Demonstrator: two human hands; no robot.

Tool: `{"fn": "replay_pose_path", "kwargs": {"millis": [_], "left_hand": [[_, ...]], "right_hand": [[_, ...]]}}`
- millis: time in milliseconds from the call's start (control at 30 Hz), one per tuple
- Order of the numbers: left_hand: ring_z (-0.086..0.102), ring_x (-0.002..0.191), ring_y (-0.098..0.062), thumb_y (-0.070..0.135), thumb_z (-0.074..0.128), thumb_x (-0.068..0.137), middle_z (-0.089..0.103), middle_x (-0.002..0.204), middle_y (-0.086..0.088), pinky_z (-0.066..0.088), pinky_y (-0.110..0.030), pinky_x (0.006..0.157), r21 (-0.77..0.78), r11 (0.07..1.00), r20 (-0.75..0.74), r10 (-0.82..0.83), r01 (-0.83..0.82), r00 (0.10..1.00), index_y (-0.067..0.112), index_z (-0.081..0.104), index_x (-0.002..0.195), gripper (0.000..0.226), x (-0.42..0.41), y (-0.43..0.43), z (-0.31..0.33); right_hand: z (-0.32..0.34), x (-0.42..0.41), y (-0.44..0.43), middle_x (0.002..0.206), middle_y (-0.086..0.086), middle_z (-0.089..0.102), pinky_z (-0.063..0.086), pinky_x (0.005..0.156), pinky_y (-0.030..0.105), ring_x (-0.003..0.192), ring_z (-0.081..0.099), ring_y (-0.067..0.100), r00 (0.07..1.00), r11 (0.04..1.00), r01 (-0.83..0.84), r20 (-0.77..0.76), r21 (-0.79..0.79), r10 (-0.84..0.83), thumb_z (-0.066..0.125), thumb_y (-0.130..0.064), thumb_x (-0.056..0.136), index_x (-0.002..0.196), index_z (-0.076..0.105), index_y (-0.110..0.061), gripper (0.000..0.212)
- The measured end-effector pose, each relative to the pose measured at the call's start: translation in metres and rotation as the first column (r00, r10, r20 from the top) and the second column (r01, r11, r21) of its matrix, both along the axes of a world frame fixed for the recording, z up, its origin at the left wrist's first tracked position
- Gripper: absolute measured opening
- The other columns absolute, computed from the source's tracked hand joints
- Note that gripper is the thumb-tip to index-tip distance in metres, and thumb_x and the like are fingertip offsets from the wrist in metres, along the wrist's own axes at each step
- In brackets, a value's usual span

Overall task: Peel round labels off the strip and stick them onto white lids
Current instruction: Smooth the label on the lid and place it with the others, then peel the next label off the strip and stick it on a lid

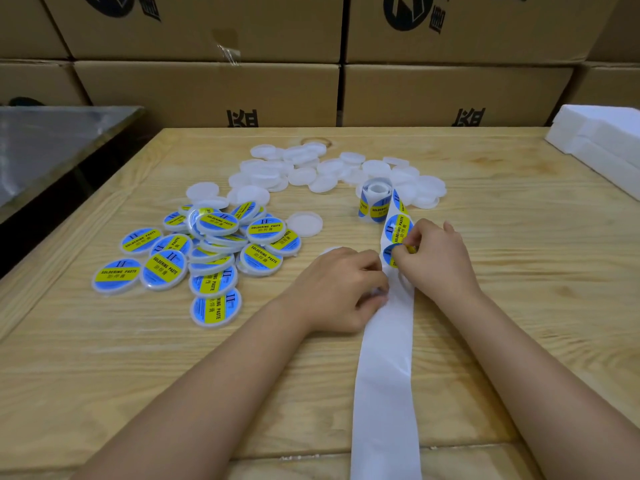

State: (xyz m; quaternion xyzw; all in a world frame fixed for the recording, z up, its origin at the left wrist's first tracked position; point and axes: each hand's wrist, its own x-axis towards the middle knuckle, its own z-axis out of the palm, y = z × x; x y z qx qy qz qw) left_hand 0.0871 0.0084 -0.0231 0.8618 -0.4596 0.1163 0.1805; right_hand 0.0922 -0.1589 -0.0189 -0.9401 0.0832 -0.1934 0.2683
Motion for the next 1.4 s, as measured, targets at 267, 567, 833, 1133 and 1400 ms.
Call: {"fn": "replay_pose_path", "kwargs": {"millis": [267,567,833,1133,1400], "left_hand": [[0.058,0.070,-0.033,0.021,0.063,0.080,0.064,0.089,-0.009,0.047,-0.041,0.069,0.000,1.000,0.022,0.003,-0.003,1.000,0.010,0.072,0.084,0.014,0.001,0.000,0.000],[0.060,0.079,-0.029,0.021,0.060,0.086,0.066,0.097,-0.003,0.045,-0.040,0.075,0.025,0.998,0.028,-0.054,0.054,0.998,0.014,0.072,0.098,0.019,0.004,-0.002,-0.001],[0.064,0.091,-0.024,0.025,0.057,0.074,0.070,0.094,-0.002,0.044,-0.038,0.083,-0.325,0.920,-0.028,0.221,-0.218,0.975,0.009,0.069,0.097,0.031,0.010,0.007,0.000],[0.046,0.115,-0.020,0.043,0.063,0.081,0.058,0.122,0.000,0.030,-0.028,0.096,-0.093,0.896,-0.135,0.421,-0.434,0.897,0.018,0.052,0.128,0.055,0.025,0.014,-0.016],[0.055,0.102,-0.032,0.032,0.082,0.068,0.064,0.110,-0.012,0.033,-0.026,0.091,-0.416,0.834,-0.051,0.377,-0.363,0.925,-0.002,0.056,0.122,0.069,0.022,0.009,-0.008]], "right_hand": [[0.011,-0.006,-0.001,0.050,0.002,0.029,0.018,0.071,0.028,0.054,0.027,0.020,0.999,0.970,-0.033,-0.008,0.241,0.036,0.051,-0.023,0.078,0.053,0.027,-0.013,0.036],[0.008,-0.004,0.014,0.079,-0.009,0.056,0.035,0.069,0.020,0.077,0.042,0.012,0.934,0.836,-0.248,0.351,0.489,0.072,0.060,-0.007,0.086,0.073,0.056,-0.022,0.020],[-0.009,0.011,0.016,0.051,-0.018,0.050,0.032,0.060,0.018,0.050,0.040,-0.002,0.969,0.524,-0.241,0.176,0.817,0.172,0.061,-0.015,0.089,0.070,0.065,-0.021,0.020],[-0.012,0.013,0.013,0.066,-0.010,0.054,0.033,0.059,0.019,0.058,0.041,0.004,0.958,0.383,-0.282,0.241,0.880,0.153,0.060,-0.007,0.089,0.079,0.064,-0.019,0.016],[-0.016,0.006,0.022,0.079,-0.009,0.067,0.046,0.072,0.019,0.069,0.060,0.005,0.900,0.523,-0.413,0.244,0.746,0.362,0.062,-0.009,0.088,0.130,0.038,-0.029,0.052]]}}
